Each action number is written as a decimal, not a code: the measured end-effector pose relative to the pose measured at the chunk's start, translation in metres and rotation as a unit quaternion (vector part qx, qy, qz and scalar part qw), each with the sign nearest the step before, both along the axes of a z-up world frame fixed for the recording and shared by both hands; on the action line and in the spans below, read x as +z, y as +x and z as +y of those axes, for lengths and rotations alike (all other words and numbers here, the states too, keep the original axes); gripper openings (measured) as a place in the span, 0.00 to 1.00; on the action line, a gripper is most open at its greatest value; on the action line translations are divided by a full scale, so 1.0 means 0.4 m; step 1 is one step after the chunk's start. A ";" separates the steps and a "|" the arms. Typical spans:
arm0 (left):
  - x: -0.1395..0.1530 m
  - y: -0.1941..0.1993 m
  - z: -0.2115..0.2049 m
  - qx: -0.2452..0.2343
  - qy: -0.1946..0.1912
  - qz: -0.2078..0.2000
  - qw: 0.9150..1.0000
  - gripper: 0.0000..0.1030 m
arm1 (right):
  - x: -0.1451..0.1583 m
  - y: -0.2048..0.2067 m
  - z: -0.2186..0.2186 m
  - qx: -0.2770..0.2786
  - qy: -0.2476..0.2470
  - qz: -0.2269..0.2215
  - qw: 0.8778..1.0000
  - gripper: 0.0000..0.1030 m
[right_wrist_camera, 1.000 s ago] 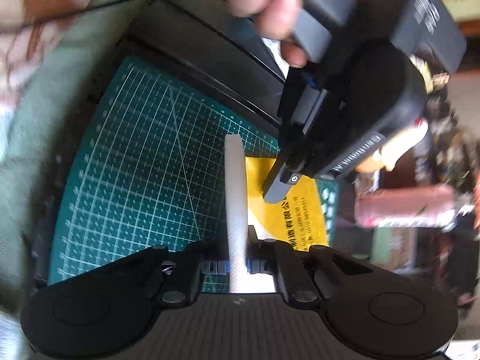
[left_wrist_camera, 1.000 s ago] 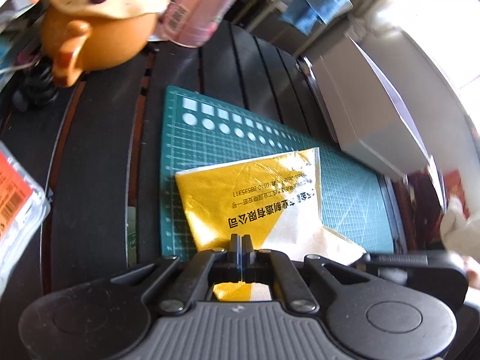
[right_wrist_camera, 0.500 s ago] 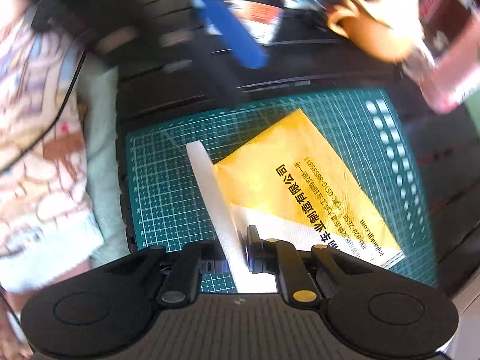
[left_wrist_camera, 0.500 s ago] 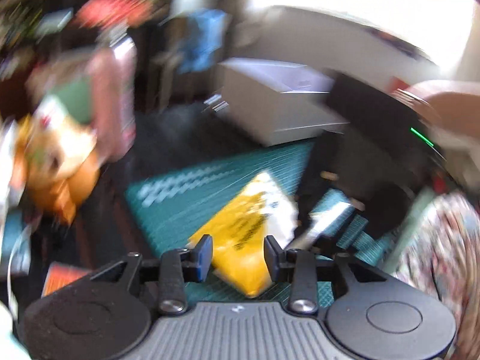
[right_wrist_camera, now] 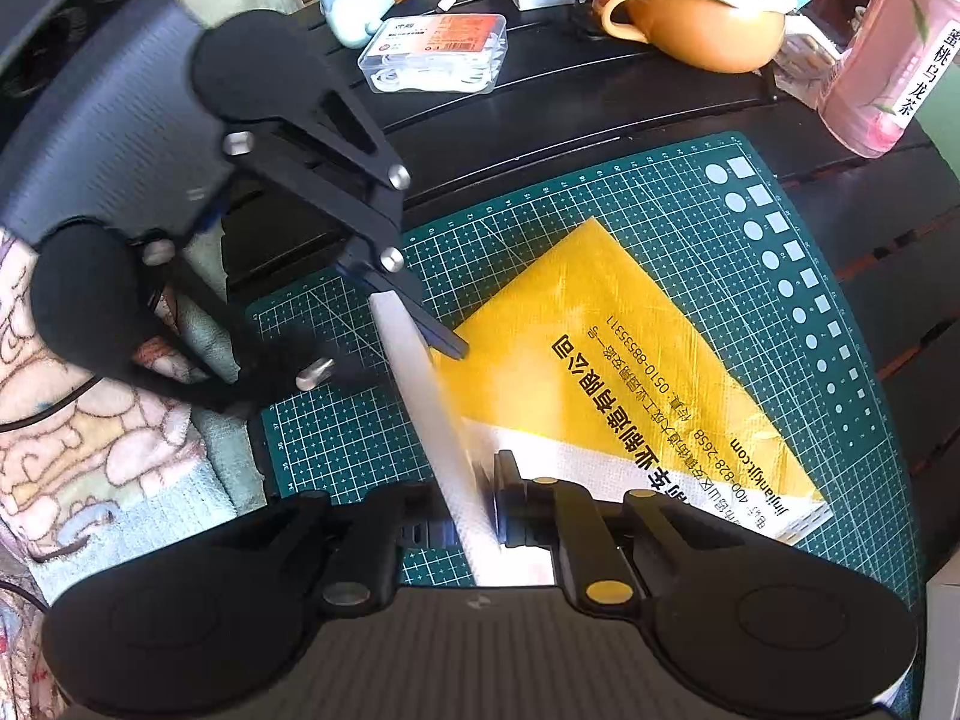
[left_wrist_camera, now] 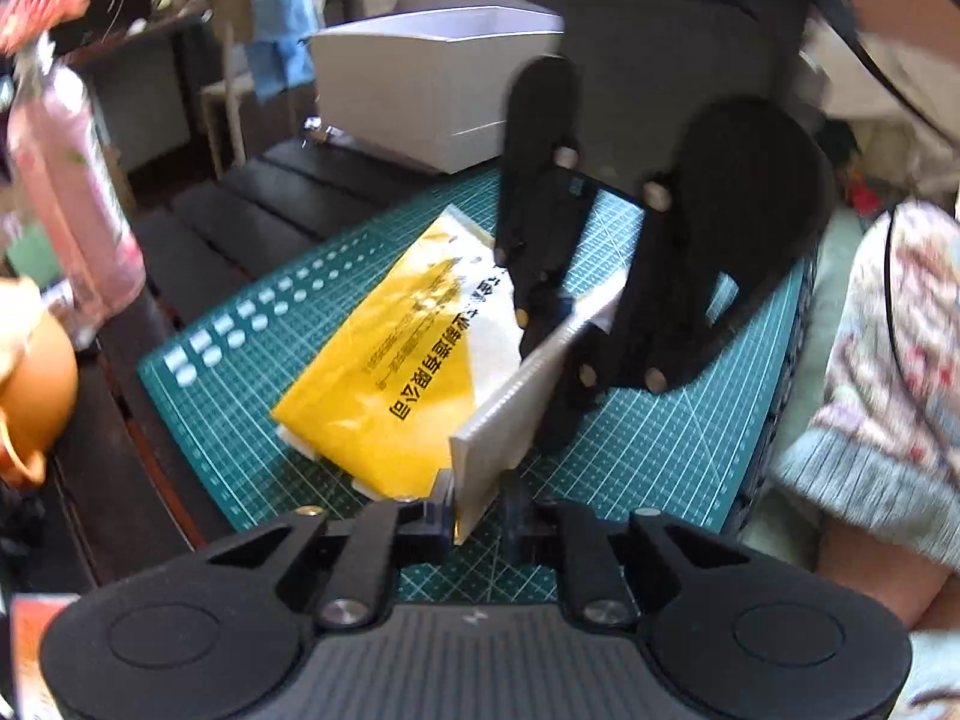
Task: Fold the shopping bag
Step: 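Fold the lifted edge over the bag with the right gripper while the left gripper holds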
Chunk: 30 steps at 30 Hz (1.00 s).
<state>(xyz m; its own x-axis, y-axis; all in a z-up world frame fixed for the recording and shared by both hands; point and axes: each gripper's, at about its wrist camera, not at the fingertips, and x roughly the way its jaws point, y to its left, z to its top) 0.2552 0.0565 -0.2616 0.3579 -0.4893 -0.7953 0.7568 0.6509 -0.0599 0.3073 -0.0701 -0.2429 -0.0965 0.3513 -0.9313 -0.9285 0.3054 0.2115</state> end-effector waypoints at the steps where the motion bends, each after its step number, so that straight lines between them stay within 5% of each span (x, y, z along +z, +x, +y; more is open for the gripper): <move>1: -0.004 0.007 0.006 0.003 -0.005 0.008 1.000 0.12 | -0.001 -0.002 -0.005 -0.002 0.005 -0.003 1.000 0.12; 6: -0.012 0.019 0.017 0.012 -0.011 0.027 1.000 0.11 | 0.022 -0.047 -0.065 0.005 0.052 -0.063 0.997 0.27; 8: -0.011 0.023 0.021 0.015 -0.015 0.031 0.999 0.11 | 0.035 -0.067 -0.119 0.019 0.059 -0.098 0.993 0.41; 16: -0.001 0.017 0.020 0.012 -0.021 0.034 0.999 0.11 | 0.020 -0.065 -0.309 -0.027 0.104 -0.159 0.982 0.37; 24: -0.005 0.029 0.029 0.020 -0.038 0.044 0.998 0.13 | -0.041 0.008 -0.305 -0.046 0.156 -0.100 0.982 0.32; 30: -0.011 0.068 0.045 0.058 -0.072 0.082 0.992 0.14 | -0.049 0.105 -0.343 -0.190 0.178 0.051 0.964 0.32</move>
